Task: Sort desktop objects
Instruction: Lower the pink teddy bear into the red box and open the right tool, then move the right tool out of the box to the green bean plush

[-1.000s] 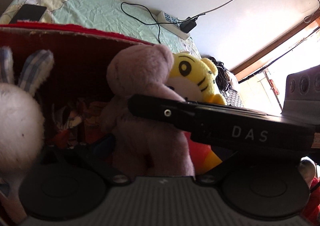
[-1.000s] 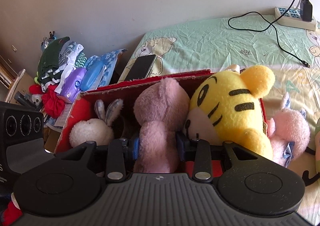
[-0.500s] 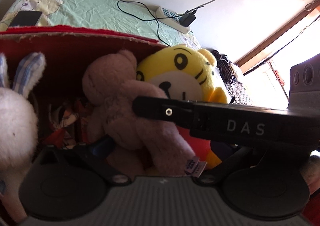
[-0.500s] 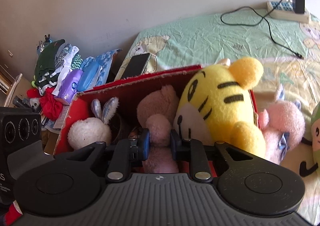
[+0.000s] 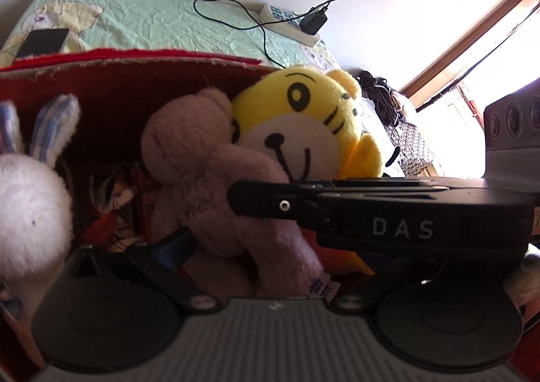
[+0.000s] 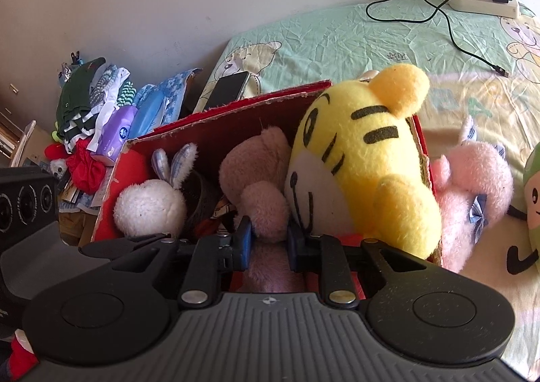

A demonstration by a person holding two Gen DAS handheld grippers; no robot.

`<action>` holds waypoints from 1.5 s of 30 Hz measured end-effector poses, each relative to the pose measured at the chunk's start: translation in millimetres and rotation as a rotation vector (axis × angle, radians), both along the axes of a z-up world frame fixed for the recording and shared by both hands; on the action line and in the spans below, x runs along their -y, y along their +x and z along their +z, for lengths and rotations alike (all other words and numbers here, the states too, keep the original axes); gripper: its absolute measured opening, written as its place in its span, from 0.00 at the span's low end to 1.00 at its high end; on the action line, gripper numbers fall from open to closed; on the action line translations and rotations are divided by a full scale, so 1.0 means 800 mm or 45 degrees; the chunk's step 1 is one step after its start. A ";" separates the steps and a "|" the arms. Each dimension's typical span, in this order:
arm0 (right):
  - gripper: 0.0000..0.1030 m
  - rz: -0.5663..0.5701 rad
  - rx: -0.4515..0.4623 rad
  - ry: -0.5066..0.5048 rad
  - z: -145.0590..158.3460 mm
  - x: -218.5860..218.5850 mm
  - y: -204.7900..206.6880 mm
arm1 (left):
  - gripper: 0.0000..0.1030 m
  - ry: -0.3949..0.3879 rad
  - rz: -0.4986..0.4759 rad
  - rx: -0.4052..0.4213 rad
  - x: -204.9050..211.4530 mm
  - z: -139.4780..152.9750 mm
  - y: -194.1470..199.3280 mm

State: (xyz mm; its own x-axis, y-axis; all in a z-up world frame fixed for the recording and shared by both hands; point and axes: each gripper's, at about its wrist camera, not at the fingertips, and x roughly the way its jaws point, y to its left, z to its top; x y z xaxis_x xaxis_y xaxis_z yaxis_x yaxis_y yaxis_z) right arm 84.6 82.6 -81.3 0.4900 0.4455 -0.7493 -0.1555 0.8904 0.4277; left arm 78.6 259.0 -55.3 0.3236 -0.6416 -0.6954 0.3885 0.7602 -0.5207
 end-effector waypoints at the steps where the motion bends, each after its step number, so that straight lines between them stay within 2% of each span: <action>1: 0.20 0.001 0.005 0.005 -0.001 0.001 -0.001 | 0.97 0.005 0.000 0.003 0.000 0.000 0.000; 5: 0.21 -0.034 0.023 0.056 -0.002 0.009 -0.004 | 0.97 0.020 0.000 -0.009 0.003 -0.003 0.000; 12: 0.25 -0.031 0.099 0.011 0.007 0.005 -0.011 | 0.98 0.063 -0.011 0.023 0.010 0.003 -0.004; 45: 0.25 -0.115 0.130 0.025 0.013 0.023 -0.045 | 0.98 0.210 0.024 0.087 0.030 0.014 -0.033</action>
State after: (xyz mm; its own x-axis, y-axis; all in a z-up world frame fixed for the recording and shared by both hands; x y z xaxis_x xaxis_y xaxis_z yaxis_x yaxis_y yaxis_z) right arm 48.2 64.4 -71.0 0.6023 0.4103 -0.6847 -0.1186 0.8943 0.4315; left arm 51.9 235.3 -44.0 0.3843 -0.5138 -0.7670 0.4035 0.8407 -0.3611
